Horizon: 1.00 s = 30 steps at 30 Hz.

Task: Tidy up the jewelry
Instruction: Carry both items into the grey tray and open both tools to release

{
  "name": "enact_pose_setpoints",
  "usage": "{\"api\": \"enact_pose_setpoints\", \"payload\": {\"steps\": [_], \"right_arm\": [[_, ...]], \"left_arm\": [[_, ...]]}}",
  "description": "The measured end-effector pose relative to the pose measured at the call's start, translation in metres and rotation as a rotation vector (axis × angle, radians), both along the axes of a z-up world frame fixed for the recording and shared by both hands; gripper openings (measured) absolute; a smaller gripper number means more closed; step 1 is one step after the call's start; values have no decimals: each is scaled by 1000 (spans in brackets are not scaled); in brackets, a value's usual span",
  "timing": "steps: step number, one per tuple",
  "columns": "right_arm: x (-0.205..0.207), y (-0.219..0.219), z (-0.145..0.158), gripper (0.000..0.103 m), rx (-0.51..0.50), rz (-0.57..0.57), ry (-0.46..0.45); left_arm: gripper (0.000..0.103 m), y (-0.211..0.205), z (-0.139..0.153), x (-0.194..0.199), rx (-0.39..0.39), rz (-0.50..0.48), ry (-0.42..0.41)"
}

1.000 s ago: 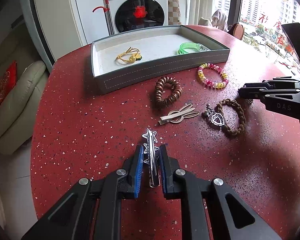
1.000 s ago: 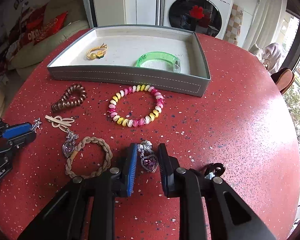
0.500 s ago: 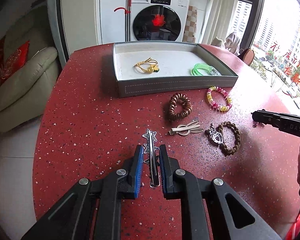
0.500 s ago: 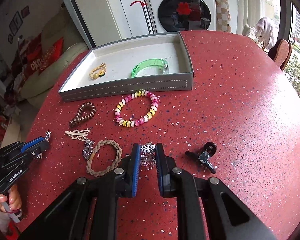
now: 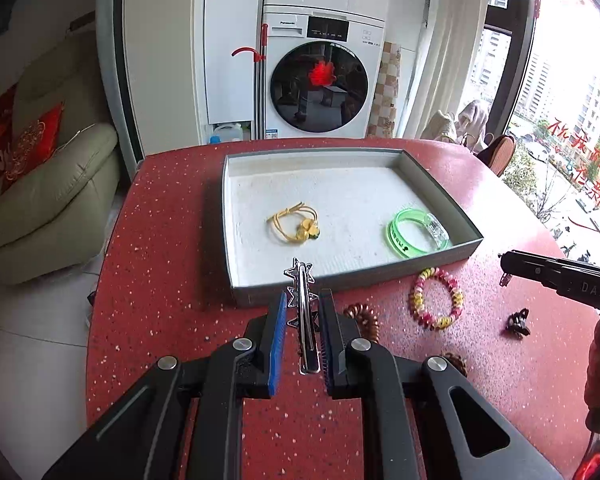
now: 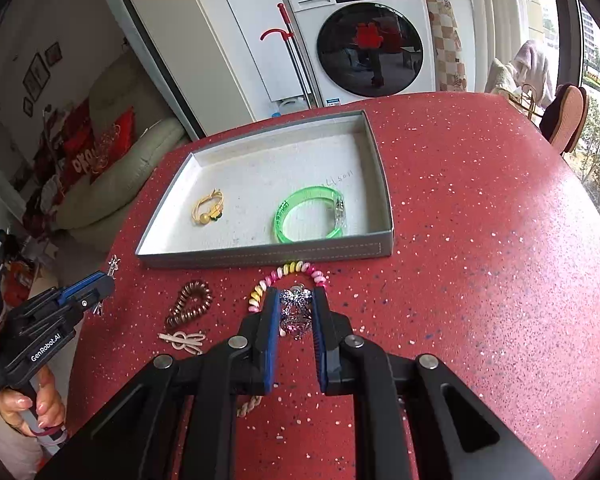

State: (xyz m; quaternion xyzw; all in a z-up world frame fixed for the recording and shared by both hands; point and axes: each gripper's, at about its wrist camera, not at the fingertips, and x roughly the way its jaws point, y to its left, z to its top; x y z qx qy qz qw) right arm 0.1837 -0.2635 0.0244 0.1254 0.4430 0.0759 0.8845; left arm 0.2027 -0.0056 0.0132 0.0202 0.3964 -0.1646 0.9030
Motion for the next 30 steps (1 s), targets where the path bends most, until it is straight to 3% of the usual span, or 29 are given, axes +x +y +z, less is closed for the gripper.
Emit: {"api": "enact_pose_setpoints", "payload": {"steps": [7,15,21,30], "right_arm": [[67,-1,4,17,-4,-7,3],[130,-9,-21,17,-21,-53,40],[154,-10,-44,17,-35,-64,79],[152,-2,-60,17,-91,-73,101]], "left_arm": [[34,-25,6,70,23,15,-6],[34,-47,-26,133,69,50,40],[34,-52,-58,151,105,70,91],[35,-66,-71,151,196,65,60]]}}
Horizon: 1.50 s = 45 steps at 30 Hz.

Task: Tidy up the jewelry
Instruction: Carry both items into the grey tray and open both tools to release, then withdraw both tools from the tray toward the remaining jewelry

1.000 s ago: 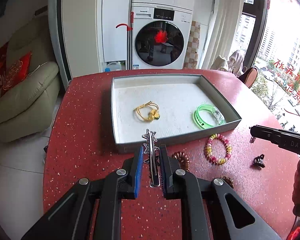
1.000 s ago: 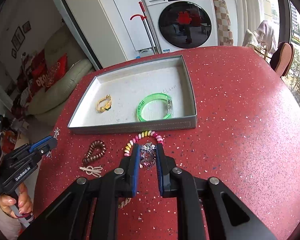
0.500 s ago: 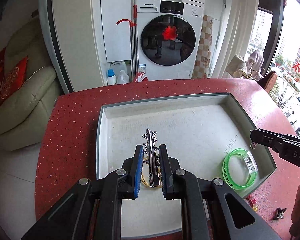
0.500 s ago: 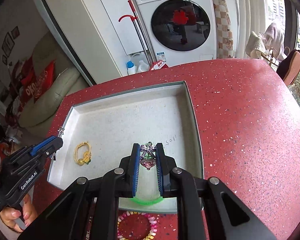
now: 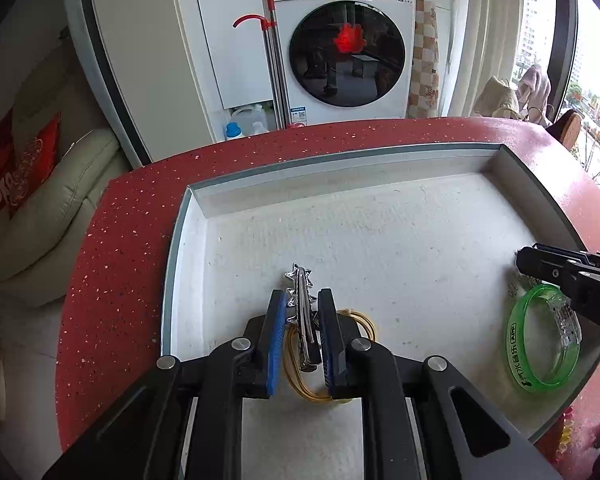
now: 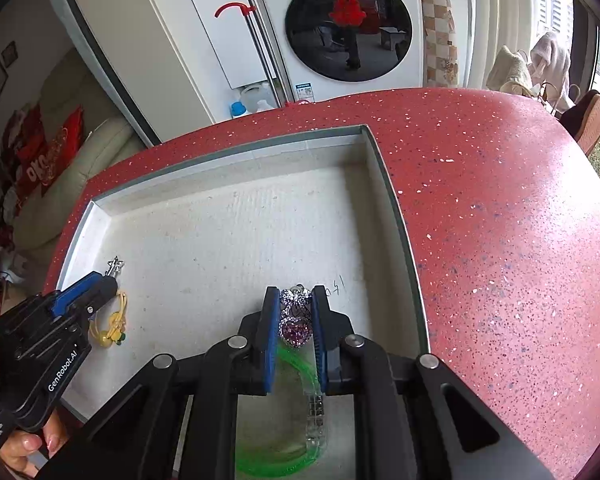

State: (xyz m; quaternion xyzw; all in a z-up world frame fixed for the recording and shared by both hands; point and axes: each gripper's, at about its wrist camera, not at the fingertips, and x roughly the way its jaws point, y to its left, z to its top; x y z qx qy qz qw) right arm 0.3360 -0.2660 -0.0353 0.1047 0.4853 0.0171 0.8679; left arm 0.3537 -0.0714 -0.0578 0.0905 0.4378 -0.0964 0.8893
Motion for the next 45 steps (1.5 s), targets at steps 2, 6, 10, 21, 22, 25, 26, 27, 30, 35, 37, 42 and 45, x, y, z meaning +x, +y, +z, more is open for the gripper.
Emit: {"api": "enact_pose_setpoints", "payload": {"steps": [2,6,10,21,22,25,26,27,30,35,37,42,45], "right_arm": [[0,2,0,18,-2,2,2],[-4,-2,3,27,50,0,2],[-14,-3,14,51,66,-6,-33],[-35,-14,34,57,103,-42,-78],[-37,-14,35,57,100,-41,-81],[-41,-13,39,59,107,-38,-86],[-43,-12,41,60,108,-36,-90],[-45,-12,43,63,106,-35,-95],[-53,-10,50,69,93,-29,-110],[-80,-8,68,99,94,-27,-191],[-95,-9,77,103,105,-25,-235],[-132,-10,93,103,143,-21,-286],[-150,-11,97,103,152,-26,-266]], "left_arm": [[35,0,1,-2,5,0,-3],[35,3,7,-6,-26,11,-13],[35,5,16,-11,-41,17,-34],[40,17,32,-27,-93,4,-44],[77,18,33,-28,-96,9,-46],[103,23,41,-37,-86,46,-96],[103,23,41,-39,-88,42,-92],[103,24,43,-40,-93,42,-87],[103,29,48,-51,-101,55,-111],[103,38,57,-76,-113,43,-114],[103,40,58,-89,-103,25,-115],[103,47,61,-126,-101,6,-130],[103,49,58,-146,-71,8,-145]]}}
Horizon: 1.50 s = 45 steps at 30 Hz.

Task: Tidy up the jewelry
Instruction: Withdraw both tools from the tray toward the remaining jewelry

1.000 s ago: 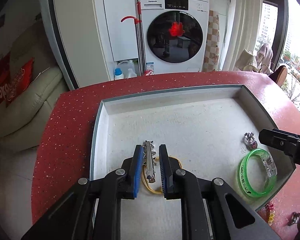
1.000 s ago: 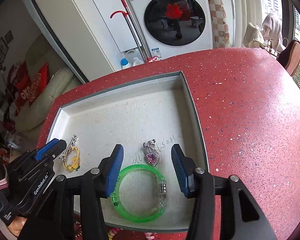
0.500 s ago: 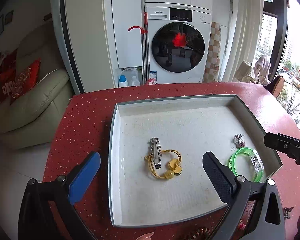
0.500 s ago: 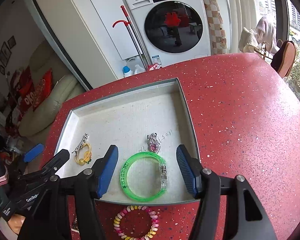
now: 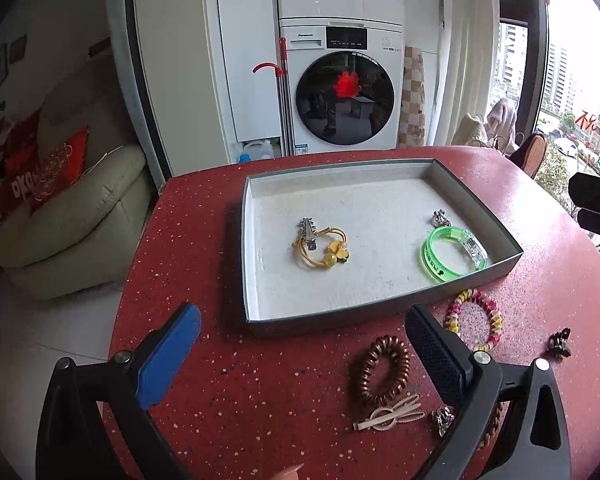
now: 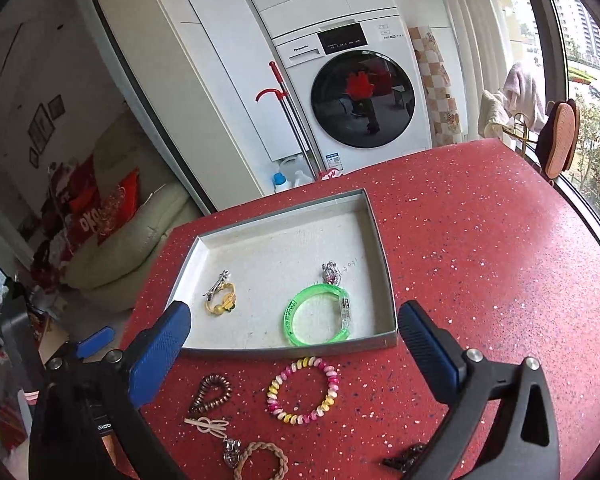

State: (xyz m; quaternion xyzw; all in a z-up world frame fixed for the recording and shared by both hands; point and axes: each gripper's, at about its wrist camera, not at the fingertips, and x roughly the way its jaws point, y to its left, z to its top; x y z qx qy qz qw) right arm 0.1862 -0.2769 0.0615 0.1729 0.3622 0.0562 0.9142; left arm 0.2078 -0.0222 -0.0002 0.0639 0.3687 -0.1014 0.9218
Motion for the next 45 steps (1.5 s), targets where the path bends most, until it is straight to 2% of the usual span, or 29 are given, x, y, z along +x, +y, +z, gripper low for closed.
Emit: {"api": "enact_pose_setpoints", "payload": {"steps": [4,9,14,20,26,35,45], "right_arm": [[-24,-3,-3,103,-1,-6,25],[-56,-8,-17,103,-19,-8,66],[-81,-12,-44,103,-86,-15,147],[-103,-21,-75,103,-114,-35,229],[-109,-26,-88,103,-128,-60,267],[-107,-28,-87,103,-159,-83,267],[-84,-31,-89,103,-186,-84,272]], "left_arm": [[103,3,-13,-20,6,-5,28],[103,5,-33,-37,-14,-12,108],[103,6,-48,-51,-32,-4,156],[103,12,-51,-50,-54,14,178],[103,11,-47,-40,-77,28,189],[103,13,-44,-11,-151,44,237],[103,-2,-50,12,-86,11,247]]}}
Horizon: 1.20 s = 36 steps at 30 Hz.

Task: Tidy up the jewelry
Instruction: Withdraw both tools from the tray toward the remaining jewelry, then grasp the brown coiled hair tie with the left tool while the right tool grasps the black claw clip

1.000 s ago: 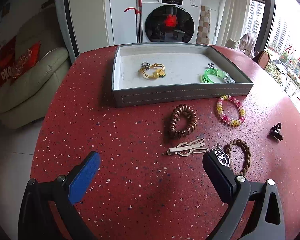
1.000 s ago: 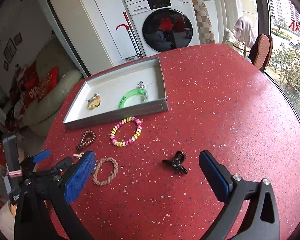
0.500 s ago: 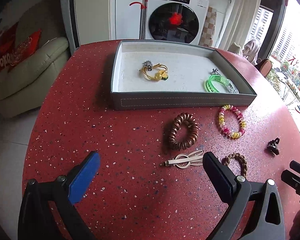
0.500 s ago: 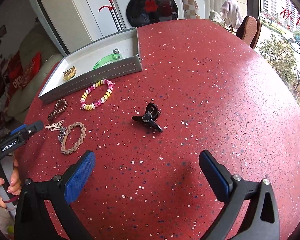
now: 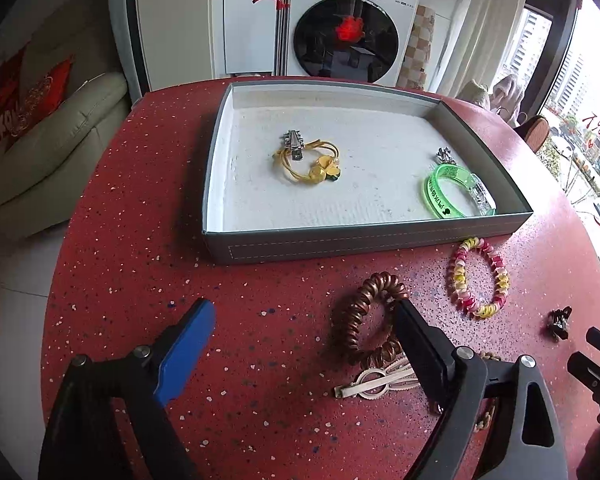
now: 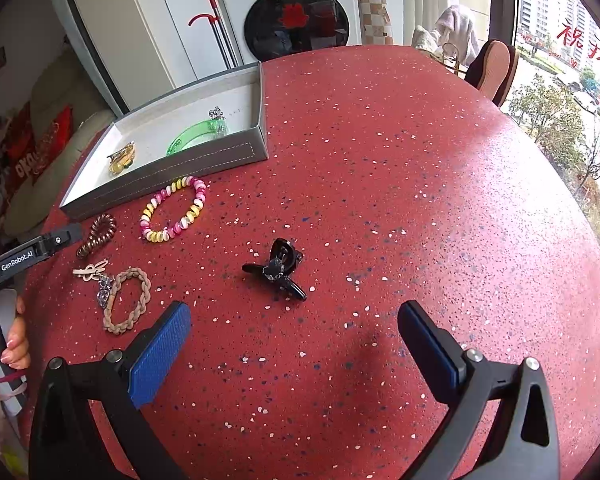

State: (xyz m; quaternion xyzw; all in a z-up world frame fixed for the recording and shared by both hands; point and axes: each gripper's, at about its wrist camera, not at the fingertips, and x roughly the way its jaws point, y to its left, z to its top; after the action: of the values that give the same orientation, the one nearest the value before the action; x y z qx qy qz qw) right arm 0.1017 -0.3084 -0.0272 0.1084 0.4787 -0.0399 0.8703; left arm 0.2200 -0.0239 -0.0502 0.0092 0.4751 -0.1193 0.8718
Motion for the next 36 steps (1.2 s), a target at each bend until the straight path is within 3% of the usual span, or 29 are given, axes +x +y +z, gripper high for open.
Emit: {"api": "enact_pose_setpoints", "payload": {"steps": [12,19,22,27,35,36], "right_arm": [[27,5,-12,92,-30,8,27],[26,21,-17,91,-139,38,28],[25,22,-16,86,-162,36,25],[26,22,-14,72,-163,50,19],[27,29,-11,58,-165,72,14],[27,29,-11,57,-164,74,15]], "left_arm": [[103,-24,-9,2,65,-47,-22],[103,-32,-8,-6,93,-76,-60],[91,-37,-15,-7,110,-95,-37],[85,-36,-13,-10,93,-105,-46],[56,-41,-9,-13,77,-138,-48],[56,-41,-9,-12,76,-138,-45]]}}
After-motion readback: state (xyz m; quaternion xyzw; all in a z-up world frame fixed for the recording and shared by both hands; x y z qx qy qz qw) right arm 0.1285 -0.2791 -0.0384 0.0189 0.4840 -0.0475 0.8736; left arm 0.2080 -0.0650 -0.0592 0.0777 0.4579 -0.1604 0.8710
